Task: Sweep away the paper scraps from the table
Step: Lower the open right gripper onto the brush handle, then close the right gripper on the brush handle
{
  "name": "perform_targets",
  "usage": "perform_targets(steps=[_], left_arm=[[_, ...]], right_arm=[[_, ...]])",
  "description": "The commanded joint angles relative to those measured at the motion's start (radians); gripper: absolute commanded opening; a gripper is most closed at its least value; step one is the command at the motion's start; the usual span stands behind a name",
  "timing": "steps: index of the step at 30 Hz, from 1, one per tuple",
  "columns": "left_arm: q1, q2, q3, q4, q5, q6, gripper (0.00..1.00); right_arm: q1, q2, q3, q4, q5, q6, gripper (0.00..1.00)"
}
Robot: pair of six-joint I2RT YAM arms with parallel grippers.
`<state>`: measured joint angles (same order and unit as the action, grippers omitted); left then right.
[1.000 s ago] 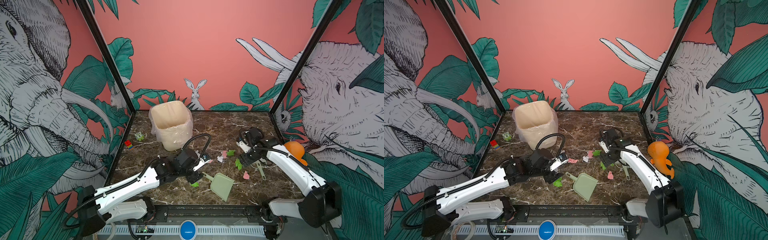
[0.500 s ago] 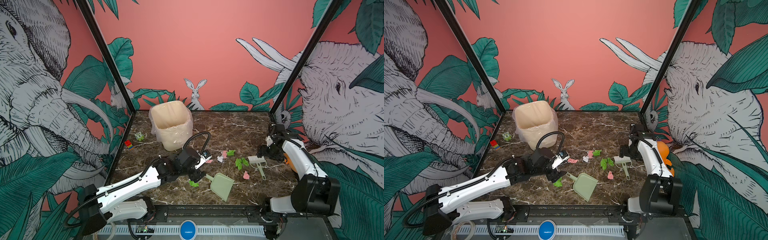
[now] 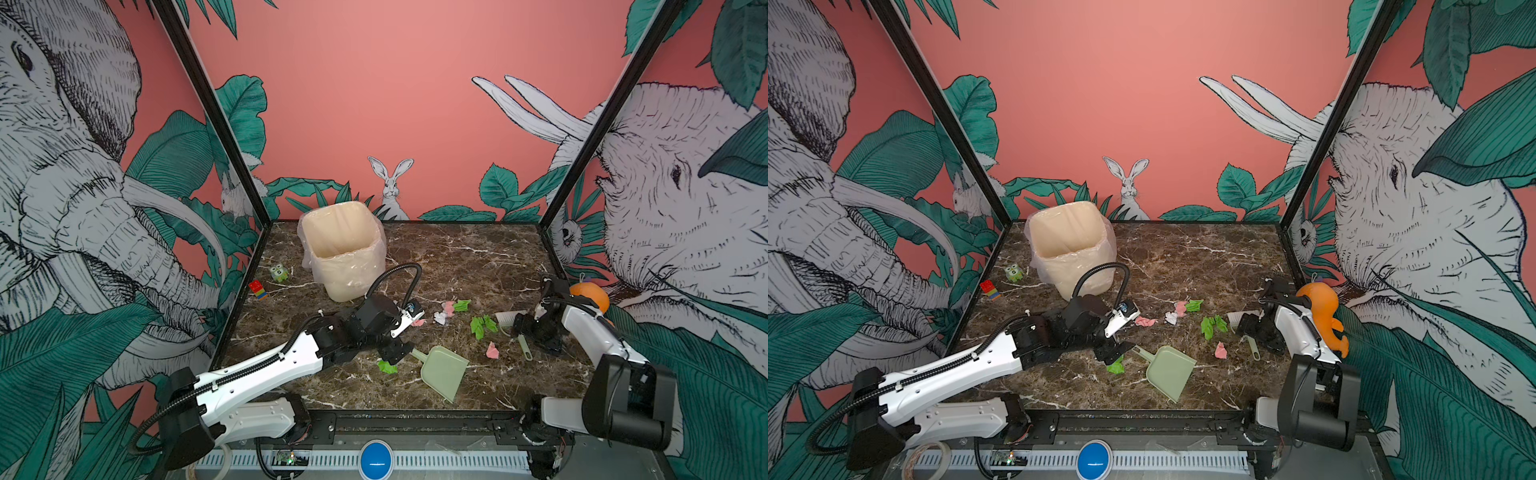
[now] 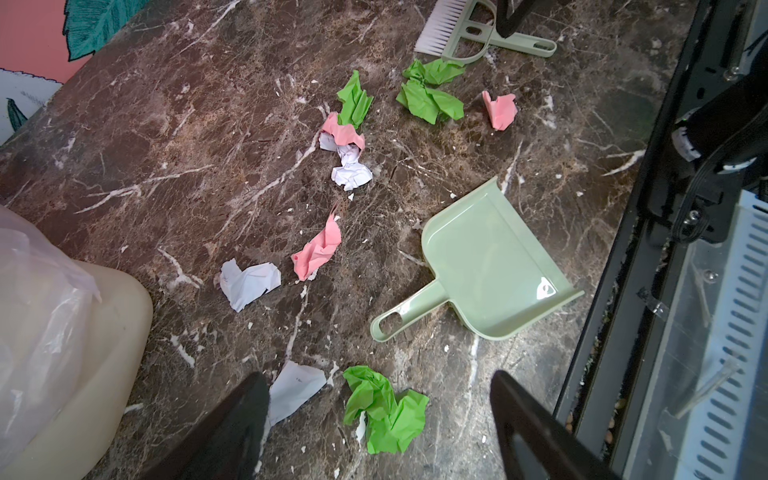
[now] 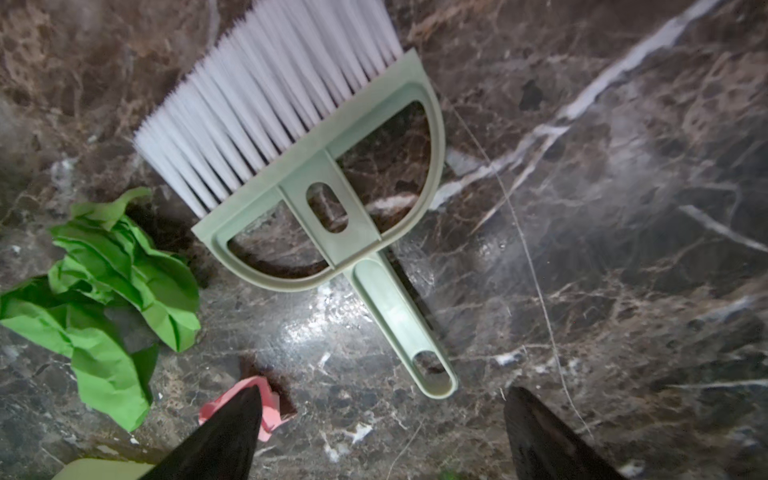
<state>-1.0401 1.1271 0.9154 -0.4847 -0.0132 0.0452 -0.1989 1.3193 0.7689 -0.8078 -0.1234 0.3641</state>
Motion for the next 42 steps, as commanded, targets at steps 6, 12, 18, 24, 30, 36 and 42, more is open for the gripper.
perform_targets(steps=[6, 12, 18, 24, 30, 36, 42], left_arm=[[-0.003, -0.030, -0.022, 0.007, -0.005, -0.015, 0.85], [-0.003, -0.020, -0.020, 0.020, -0.001, -0.018, 0.85], [-0.003, -0.013, -0.020, 0.023, 0.000, -0.016, 0.85], [-0.003, -0.016, -0.023, 0.023, -0.001, -0.012, 0.86], [-0.003, -0.020, -0.024, 0.016, -0.009, -0.008, 0.86], [-0.003, -0.022, -0.023, 0.014, -0.012, -0.009, 0.86], [-0.003, -0.022, -0.017, 0.005, -0.014, -0.013, 0.86]], right_arm=[[-0.012, 0.049, -0.048, 0.117, -0.062, 0.027, 0.90], [-0.006, 0.044, -0.094, 0.148, -0.116, 0.039, 0.89], [0.029, 0.044, -0.109, 0.153, -0.130, 0.033, 0.87], [0.060, 0.067, -0.080, 0.123, -0.042, 0.029, 0.75], [0.063, 0.099, -0.074, 0.137, 0.037, 0.014, 0.50], [0.096, 0.158, -0.060, 0.150, 0.068, 0.011, 0.34], [0.117, 0.195, -0.042, 0.141, 0.082, 0.010, 0.25]])
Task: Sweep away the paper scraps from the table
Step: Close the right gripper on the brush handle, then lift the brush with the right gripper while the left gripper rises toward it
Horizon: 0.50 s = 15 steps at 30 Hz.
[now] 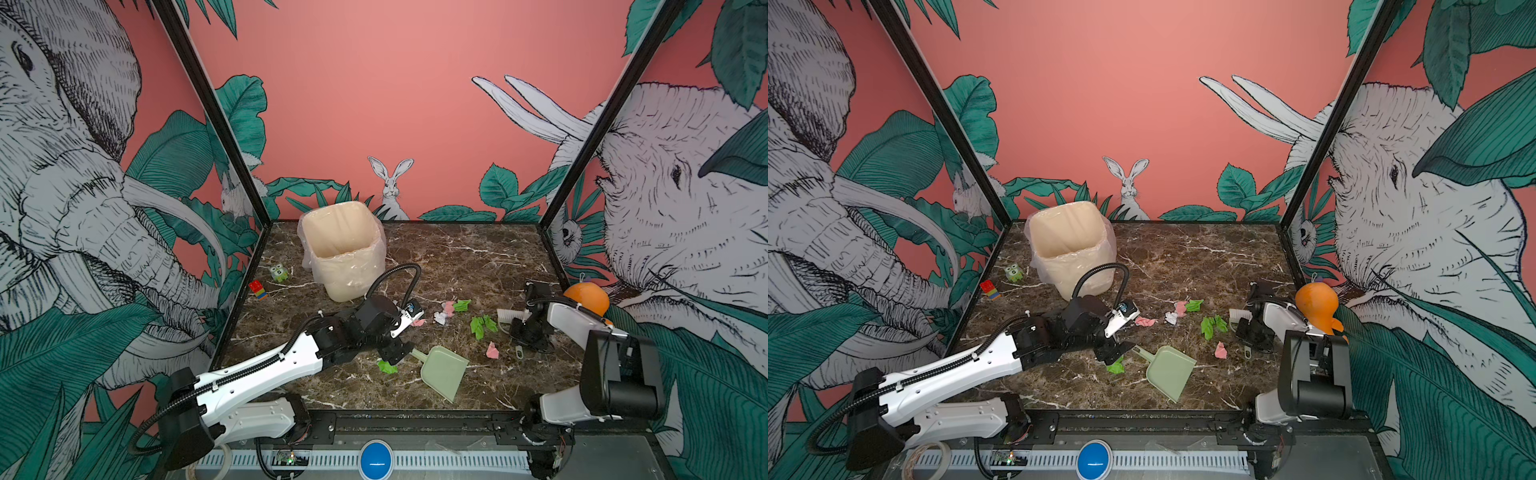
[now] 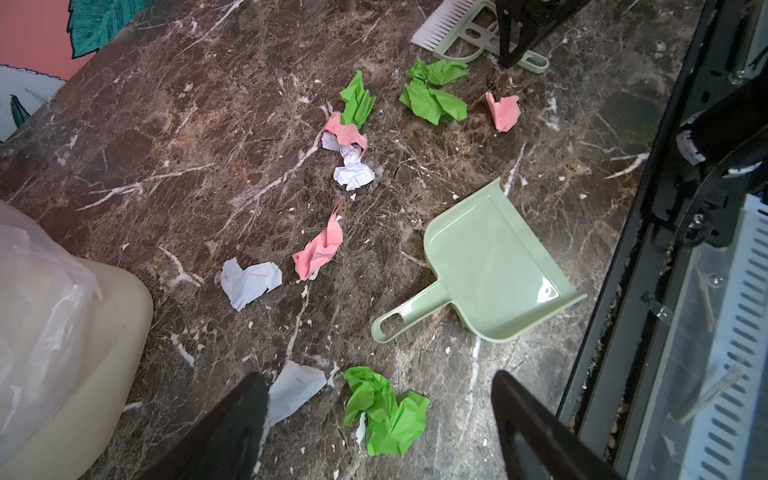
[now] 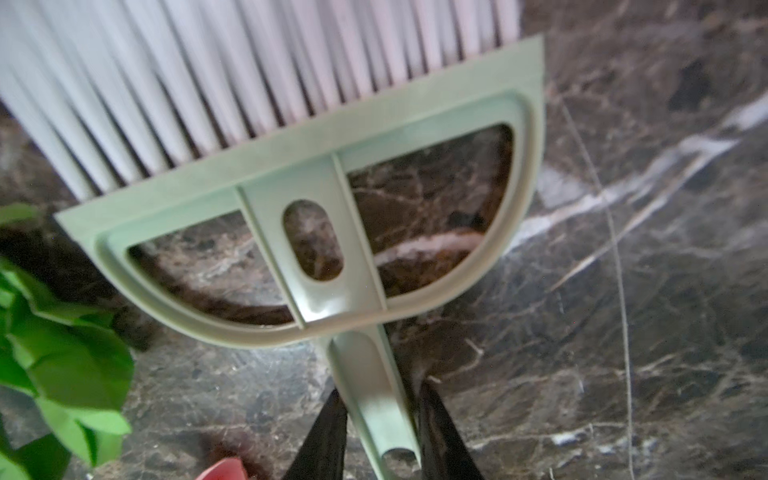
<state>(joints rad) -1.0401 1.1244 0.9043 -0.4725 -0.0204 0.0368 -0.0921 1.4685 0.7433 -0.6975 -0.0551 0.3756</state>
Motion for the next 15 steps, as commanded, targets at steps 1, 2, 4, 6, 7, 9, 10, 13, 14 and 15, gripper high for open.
perform_targets(steps=[1, 2, 4, 6, 7, 9, 10, 13, 14, 15], left_arm=[[-0.003, -0.018, -0.005, -0.006, -0.006, -0.005, 0.86], [-0.003, -0.017, -0.004, -0.006, -0.006, -0.005, 0.86], [-0.003, -0.015, 0.000, -0.006, -0.007, -0.006, 0.86], [-0.003, -0.012, 0.003, -0.006, -0.009, -0.007, 0.86], [-0.003, -0.011, 0.007, -0.006, -0.009, -0.010, 0.86], [0.002, -0.001, 0.014, -0.014, -0.008, -0.027, 0.87], [0.015, 0.010, 0.025, -0.026, 0.006, -0.046, 0.87], [0.059, 0.039, 0.058, -0.051, 0.033, -0.104, 0.87], [0.075, 0.046, 0.069, -0.053, 0.053, -0.121, 0.87], [0.093, 0.053, 0.084, -0.055, 0.066, -0.136, 0.87]], right_arm=[[0.012, 0.051, -0.014, 0.030, 0.014, -0.001, 0.22], [0.014, 0.053, -0.012, 0.030, 0.014, -0.001, 0.20], [0.014, 0.055, -0.011, 0.029, 0.012, -0.003, 0.15], [0.015, 0.051, -0.013, 0.027, 0.014, -0.004, 0.12], [0.015, 0.046, -0.014, 0.026, 0.016, -0.006, 0.12], [0.017, 0.032, -0.014, 0.023, 0.024, -0.007, 0.11], [0.021, 0.017, -0.012, 0.016, 0.031, -0.010, 0.10], [0.033, -0.036, 0.010, -0.017, 0.042, -0.016, 0.09], [0.039, -0.059, 0.022, -0.033, 0.048, -0.018, 0.09], [0.046, -0.083, 0.037, -0.053, 0.052, -0.019, 0.09]])
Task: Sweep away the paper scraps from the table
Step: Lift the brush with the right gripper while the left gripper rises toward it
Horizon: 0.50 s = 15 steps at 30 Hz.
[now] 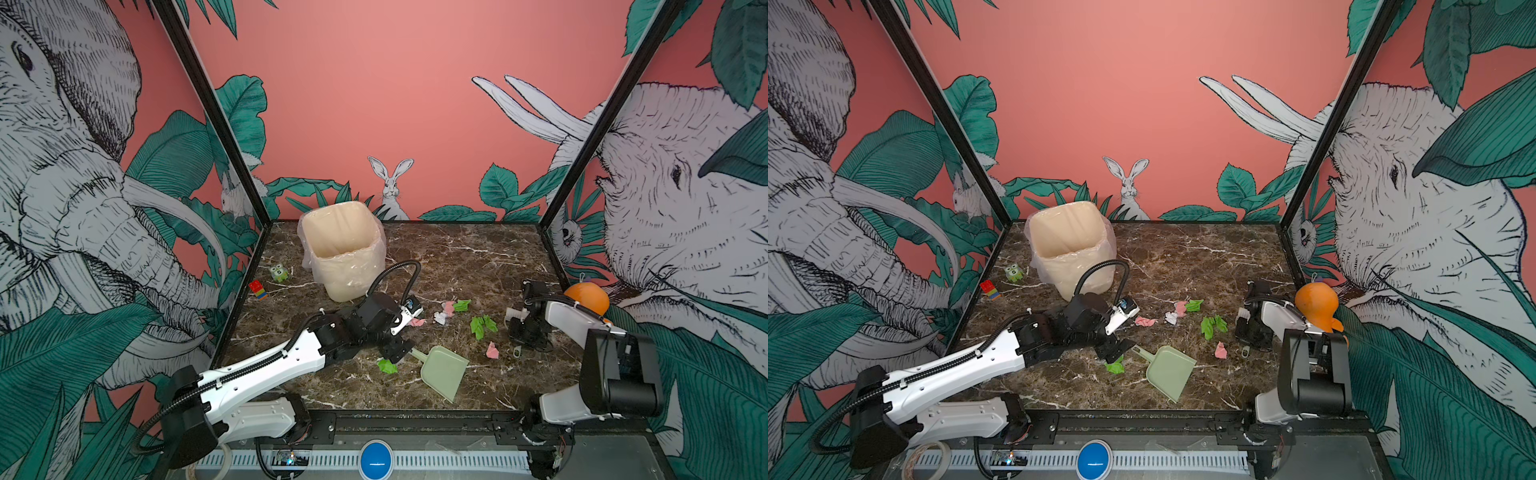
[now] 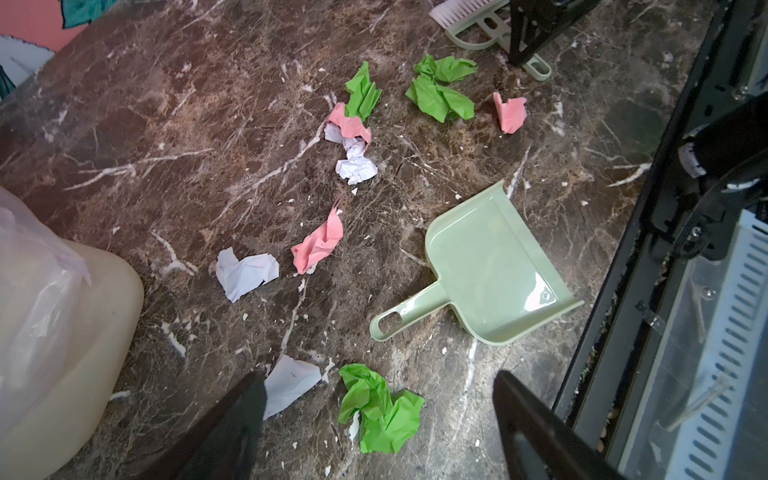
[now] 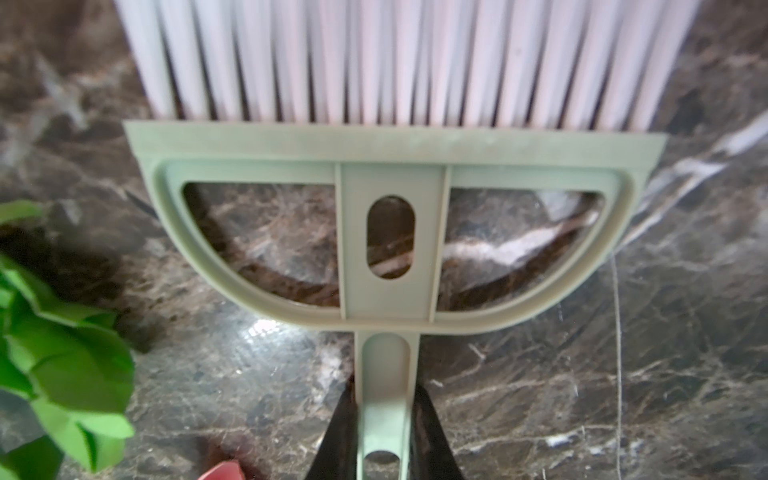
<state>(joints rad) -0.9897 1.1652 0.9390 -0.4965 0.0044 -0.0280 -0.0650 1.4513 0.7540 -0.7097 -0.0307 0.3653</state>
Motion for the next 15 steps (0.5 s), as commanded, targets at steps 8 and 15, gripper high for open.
perform_targets(steps=[8, 15], left_arm=[[0.119, 0.130, 0.225, -0.008, 0.177, -0.184, 0.88], [0.188, 0.260, 0.258, 0.370, 0.500, -0.466, 0.88]], right_arm=[[0.107, -0.240, 0.148, -0.182, 0.026, -0.030, 0.08], [0.274, -0.301, 0.307, -0.263, -0.050, -0.024, 0.09]])
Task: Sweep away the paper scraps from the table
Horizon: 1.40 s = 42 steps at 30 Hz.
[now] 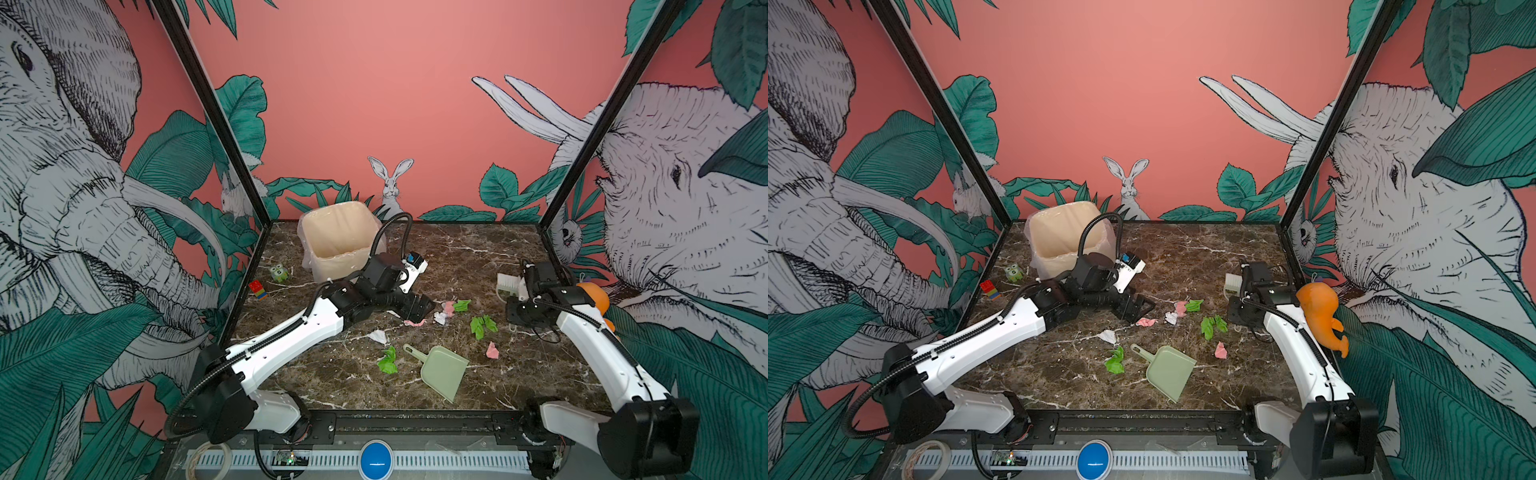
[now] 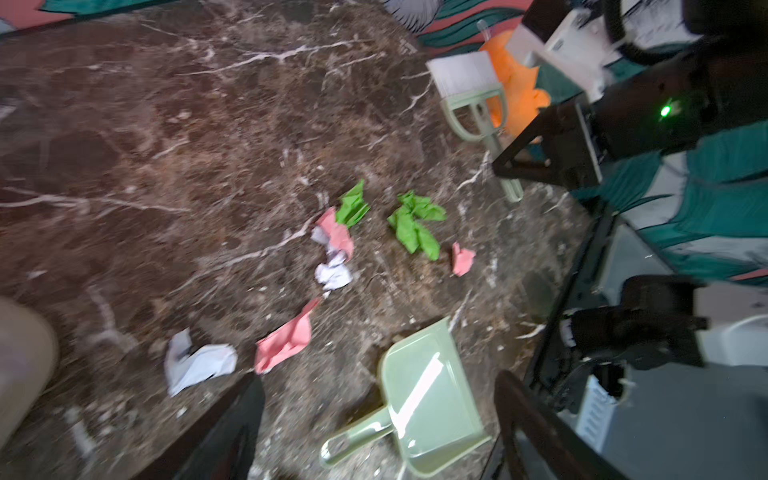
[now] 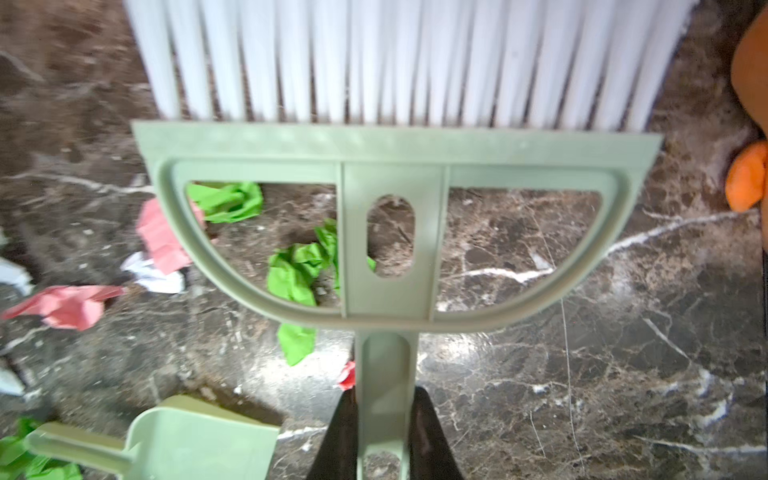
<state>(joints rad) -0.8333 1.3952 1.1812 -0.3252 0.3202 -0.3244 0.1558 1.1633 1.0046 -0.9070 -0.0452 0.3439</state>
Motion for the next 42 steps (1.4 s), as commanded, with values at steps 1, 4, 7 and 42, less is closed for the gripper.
perform_targets(steps=[1, 4, 7, 42], left_arm=[[0.043, 0.045, 0.011, 0.265, 0.222, -0.217, 0.87], [0.064, 0.089, 0.016, 0.406, 0.301, -0.306, 0.87], [0.066, 0.118, 0.060, 0.422, 0.335, -0.311, 0.87], [0.094, 0.116, 0.034, 0.503, 0.166, -0.345, 0.17]], right_arm=[[0.087, -0.011, 0.083, -0.073, -0.039, -0.001, 0.09], [0.176, 0.005, 0.163, -0.085, -0.031, 0.011, 0.09], [0.252, 0.033, 0.241, -0.083, -0.027, 0.022, 0.09], [0.540, 0.202, 0.509, -0.101, -0.004, 0.026, 0.10]])
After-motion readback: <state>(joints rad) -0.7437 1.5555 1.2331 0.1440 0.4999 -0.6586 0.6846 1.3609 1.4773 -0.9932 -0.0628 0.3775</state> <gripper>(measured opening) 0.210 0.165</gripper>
